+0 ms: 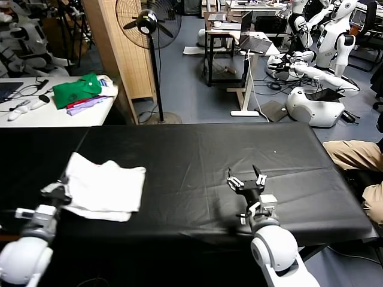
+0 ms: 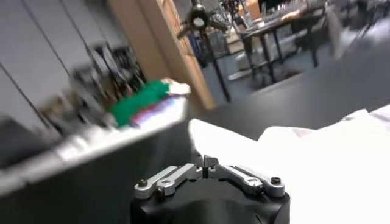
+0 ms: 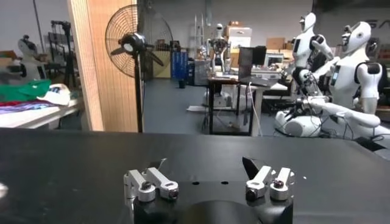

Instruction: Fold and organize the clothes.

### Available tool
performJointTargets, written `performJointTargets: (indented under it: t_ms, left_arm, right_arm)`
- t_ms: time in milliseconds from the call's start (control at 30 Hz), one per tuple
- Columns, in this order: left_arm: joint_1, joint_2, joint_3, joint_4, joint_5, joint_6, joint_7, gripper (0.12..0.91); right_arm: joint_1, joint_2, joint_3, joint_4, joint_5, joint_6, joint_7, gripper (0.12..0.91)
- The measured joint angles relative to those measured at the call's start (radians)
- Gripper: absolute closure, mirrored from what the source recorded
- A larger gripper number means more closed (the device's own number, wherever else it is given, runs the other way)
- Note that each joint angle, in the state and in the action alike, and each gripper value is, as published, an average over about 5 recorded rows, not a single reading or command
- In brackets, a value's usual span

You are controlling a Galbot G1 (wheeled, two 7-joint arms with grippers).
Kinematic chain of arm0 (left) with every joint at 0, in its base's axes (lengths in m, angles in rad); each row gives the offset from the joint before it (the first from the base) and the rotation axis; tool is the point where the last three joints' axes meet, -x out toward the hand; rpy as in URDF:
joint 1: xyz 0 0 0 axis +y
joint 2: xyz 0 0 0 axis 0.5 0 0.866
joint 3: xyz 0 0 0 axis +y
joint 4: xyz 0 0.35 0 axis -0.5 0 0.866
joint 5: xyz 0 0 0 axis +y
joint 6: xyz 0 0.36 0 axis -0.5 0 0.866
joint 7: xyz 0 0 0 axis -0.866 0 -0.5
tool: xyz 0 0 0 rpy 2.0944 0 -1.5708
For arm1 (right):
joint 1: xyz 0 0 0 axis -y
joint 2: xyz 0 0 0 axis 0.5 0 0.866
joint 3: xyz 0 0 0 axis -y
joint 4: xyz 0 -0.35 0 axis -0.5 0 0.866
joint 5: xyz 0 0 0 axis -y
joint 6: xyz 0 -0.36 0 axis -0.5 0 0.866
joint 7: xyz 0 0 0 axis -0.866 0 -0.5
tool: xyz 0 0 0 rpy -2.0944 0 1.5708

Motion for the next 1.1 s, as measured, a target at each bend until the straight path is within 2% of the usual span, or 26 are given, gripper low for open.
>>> performJointTargets:
  t_ms: [133,300,400,500,567,667,733,800,867,967,1033,1100]
  left_arm:
    - [0.039,0.064,-0.063,-0.042,0.037,0.003,-0.006,0.9]
    - [0.049,0.056,-0.05,-0.135,-0.014,0.053,-0.016,0.9]
    - [0.039,0.014,0.025,-0.2,-0.095,0.09,-0.027,0.9]
    - [0.021,-0.041,0.142,-0.25,-0.209,0.111,-0.054,0.9]
    - [0.007,-0.082,0.231,-0.267,-0.266,0.106,-0.07,0.9]
    - [-0.016,-0.149,0.366,-0.267,-0.271,0.072,-0.07,0.894]
    - [-0.033,-0.196,0.446,-0.252,-0.233,0.037,-0.048,0.867]
    - [-0.047,-0.238,0.511,-0.227,-0.18,-0.002,-0.017,0.79]
    - [-0.054,-0.267,0.558,-0.201,-0.125,-0.041,0.015,0.674]
    - [-0.051,-0.285,0.592,-0.179,-0.068,-0.114,0.079,0.506]
    - [-0.047,-0.284,0.599,-0.176,-0.052,-0.167,0.126,0.406]
    - [-0.045,-0.279,0.599,-0.177,-0.05,-0.209,0.157,0.308]
  right_arm:
    - [0.007,0.006,-0.008,-0.006,-0.001,-0.001,-0.002,0.227]
    - [-0.004,0.005,-0.005,-0.005,-0.005,-0.001,-0.005,0.227]
    - [-0.017,-0.003,0.003,0.003,-0.006,0.0,-0.01,0.227]
    - [-0.031,-0.011,0.013,0.007,-0.006,0.002,-0.017,0.227]
    - [-0.038,-0.013,0.015,0.007,-0.005,0.004,-0.024,0.227]
    - [-0.046,-0.014,0.008,0.009,0.003,0.007,-0.046,0.227]
    - [-0.051,-0.018,0.0,0.015,0.021,0.009,-0.07,0.227]
    - [-0.058,-0.024,-0.007,0.023,0.048,0.007,-0.095,0.227]
    - [-0.065,-0.032,-0.011,0.033,0.083,-0.002,-0.108,0.227]
    - [-0.074,-0.042,-0.012,0.05,0.158,-0.026,-0.104,0.227]
    - [-0.076,-0.046,-0.014,0.056,0.214,-0.049,-0.091,0.227]
    - [-0.071,-0.044,-0.023,0.056,0.263,-0.077,-0.071,0.227]
